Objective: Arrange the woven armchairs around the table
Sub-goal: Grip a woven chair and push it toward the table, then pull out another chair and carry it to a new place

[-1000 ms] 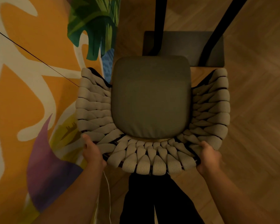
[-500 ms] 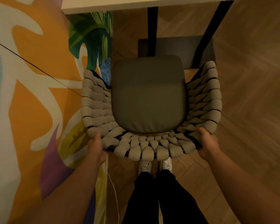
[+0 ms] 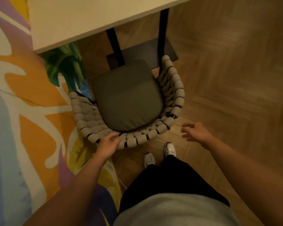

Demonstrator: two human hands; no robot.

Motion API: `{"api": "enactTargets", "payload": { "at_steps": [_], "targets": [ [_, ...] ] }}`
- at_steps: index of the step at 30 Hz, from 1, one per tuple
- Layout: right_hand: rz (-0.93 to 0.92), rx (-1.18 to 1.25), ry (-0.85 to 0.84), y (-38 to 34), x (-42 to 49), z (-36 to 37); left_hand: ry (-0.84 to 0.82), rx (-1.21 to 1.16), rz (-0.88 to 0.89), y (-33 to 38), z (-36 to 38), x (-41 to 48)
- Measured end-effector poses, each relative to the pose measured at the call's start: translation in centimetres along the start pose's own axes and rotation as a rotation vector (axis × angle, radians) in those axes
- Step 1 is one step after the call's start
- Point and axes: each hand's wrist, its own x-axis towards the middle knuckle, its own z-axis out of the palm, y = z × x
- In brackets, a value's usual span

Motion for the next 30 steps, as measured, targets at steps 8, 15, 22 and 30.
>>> {"api": "enactTargets", "payload": {
  "at_steps": [8,15,22,30],
  "targets": [
    [0.074,-0.216,0.063,10.8,-6.3,-3.7,-0.345,0.578,0.219,3.9,5.4,-0.5],
    [0.118,-0.041,0.183,18.1,-10.6,-8.9,-0.509,0.827,0.331,10.8,13.3,-1.4],
    [0.227,0.121,0.231,25.4,-12.9,-15.6,-0.588,1.104,0.398,18.0,22.8,-2.6],
    [0.278,0.245,0.320,30.3,-14.0,-24.8,-0.638,1.040,0.525,28.5,36.0,-5.7]
  ]
}}
